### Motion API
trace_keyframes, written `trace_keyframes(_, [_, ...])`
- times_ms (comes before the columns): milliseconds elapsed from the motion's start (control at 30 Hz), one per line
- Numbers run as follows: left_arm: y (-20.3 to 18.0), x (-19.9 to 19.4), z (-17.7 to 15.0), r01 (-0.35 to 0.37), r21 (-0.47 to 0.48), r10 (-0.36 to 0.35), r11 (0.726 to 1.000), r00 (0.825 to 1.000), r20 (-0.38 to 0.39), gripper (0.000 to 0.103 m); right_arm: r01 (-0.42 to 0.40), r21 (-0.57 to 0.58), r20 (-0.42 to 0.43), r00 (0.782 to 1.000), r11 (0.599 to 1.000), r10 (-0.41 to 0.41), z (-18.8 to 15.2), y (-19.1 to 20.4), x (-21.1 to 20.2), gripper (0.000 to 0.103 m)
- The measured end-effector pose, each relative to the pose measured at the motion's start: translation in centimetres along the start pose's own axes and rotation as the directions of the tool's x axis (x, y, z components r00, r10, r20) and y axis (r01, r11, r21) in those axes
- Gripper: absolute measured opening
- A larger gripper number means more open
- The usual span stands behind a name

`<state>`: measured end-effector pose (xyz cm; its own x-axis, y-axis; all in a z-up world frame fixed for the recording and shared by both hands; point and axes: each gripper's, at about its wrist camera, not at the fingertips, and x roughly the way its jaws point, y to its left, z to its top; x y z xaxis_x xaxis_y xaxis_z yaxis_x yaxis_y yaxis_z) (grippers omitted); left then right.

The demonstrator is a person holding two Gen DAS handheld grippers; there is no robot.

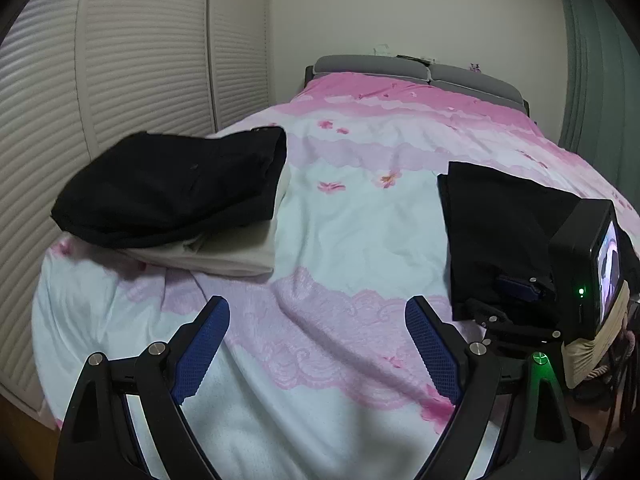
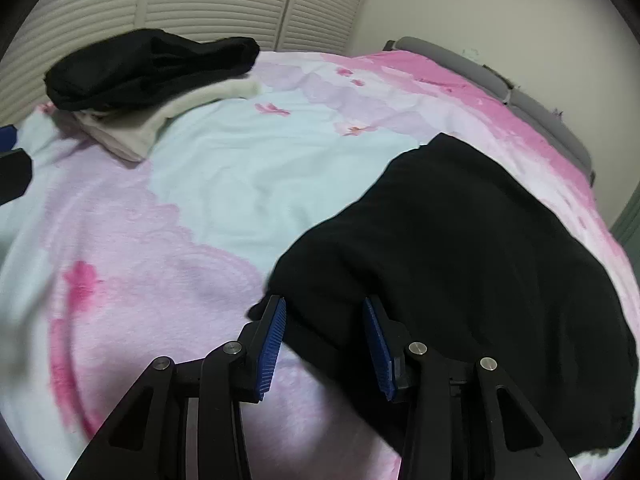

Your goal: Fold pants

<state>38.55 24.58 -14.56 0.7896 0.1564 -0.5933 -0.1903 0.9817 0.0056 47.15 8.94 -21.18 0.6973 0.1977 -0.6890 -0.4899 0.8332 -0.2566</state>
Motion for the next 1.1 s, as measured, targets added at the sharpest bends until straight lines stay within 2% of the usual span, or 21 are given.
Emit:
trace_keyframes(33, [0.1, 0.2, -0.1, 0.000, -0.006, 0.000, 1.000, 1.000, -0.002, 0.090, 0.017, -0.002, 0.003, 1.000, 1.000, -0.017, 0.1, 0.0, 0.1, 0.037])
trace_keyframes(100, [0.6, 0.4, -0.3, -0.007, -0.019, 0.007, 1.000, 1.000, -0.003, 0.090, 0.032, 0.007, 0.005, 0.999, 0.999, -0.032, 0.2, -0.2, 0.2, 0.016])
trace_keyframes(167, [1.1, 0.5, -0.4, -0.012, -0.033, 0.012, 0.999, 1.000, -0.003, 0.090, 0.021, 0.043, 0.018, 1.000, 0.999, -0.022, 0.1, -0.8, -0.1, 0.009])
trace_keyframes(333, [2.6, 0.5, -0.6, -0.031, -0.074, 0.031, 0.997, 1.000, -0.004, 0.090, -0.038, 0.090, 0.058, 0.998, 0.995, 0.033, 0.3, -1.3, -1.8, 0.006])
trace_keyframes(467, [3.7, -0.2, -0.7, -0.036, -0.105, 0.036, 0.994, 0.999, 0.006, 0.090, -0.097, 0.082, 0.069, 0.993, 0.992, 0.092, 0.0, -0.7, -3.3, 0.006])
trace_keyframes(533, [4.0, -0.5, -0.7, -0.040, -0.110, 0.041, 0.993, 0.999, 0.009, 0.090, -0.109, 0.071, 0.058, 0.993, 0.991, 0.105, -0.5, -0.3, -3.3, 0.006])
trace_keyframes(633, [4.1, -0.4, -0.8, -0.035, -0.114, 0.035, 0.993, 0.999, -0.002, 0.090, -0.104, 0.058, -0.024, 0.994, 0.993, 0.106, -1.5, 0.1, -1.4, 0.006])
trace_keyframes(667, [4.0, -0.3, -0.9, -0.031, -0.111, 0.030, 0.993, 0.999, -0.010, 0.090, -0.101, 0.067, -0.026, 0.994, 0.993, 0.103, -1.7, 0.0, -1.2, 0.006])
trace_keyframes(767, [3.5, -0.3, -0.8, -0.022, -0.100, 0.021, 0.995, 1.000, -0.013, 0.090, -0.101, 0.082, -0.005, 0.995, 0.991, 0.102, -1.8, -0.2, -1.4, 0.012])
trace_keyframes(833, [3.1, -0.5, -0.6, -0.018, -0.089, 0.017, 0.996, 1.000, -0.011, 0.090, -0.122, 0.108, 0.034, 0.992, 0.987, 0.119, -1.8, -0.7, -2.5, 0.024])
trace_keyframes(900, [2.5, -0.8, -0.2, -0.007, -0.085, 0.007, 0.996, 1.000, -0.008, 0.090, -0.134, 0.154, 0.089, 0.989, 0.979, 0.121, -1.9, -1.8, -4.2, 0.042])
trace_keyframes(1033, [0.4, -1.7, 0.9, 0.019, -0.066, -0.018, 0.998, 1.000, 0.014, 0.090, -0.140, 0.243, 0.186, 0.978, 0.960, 0.095, -2.7, -4.8, -8.3, 0.045])
trace_keyframes(1100, [-1.4, -2.3, 1.7, 0.040, -0.047, -0.039, 0.998, 0.999, 0.030, 0.090, -0.123, 0.298, 0.217, 0.974, 0.947, 0.059, -3.7, -7.0, -10.6, 0.054])
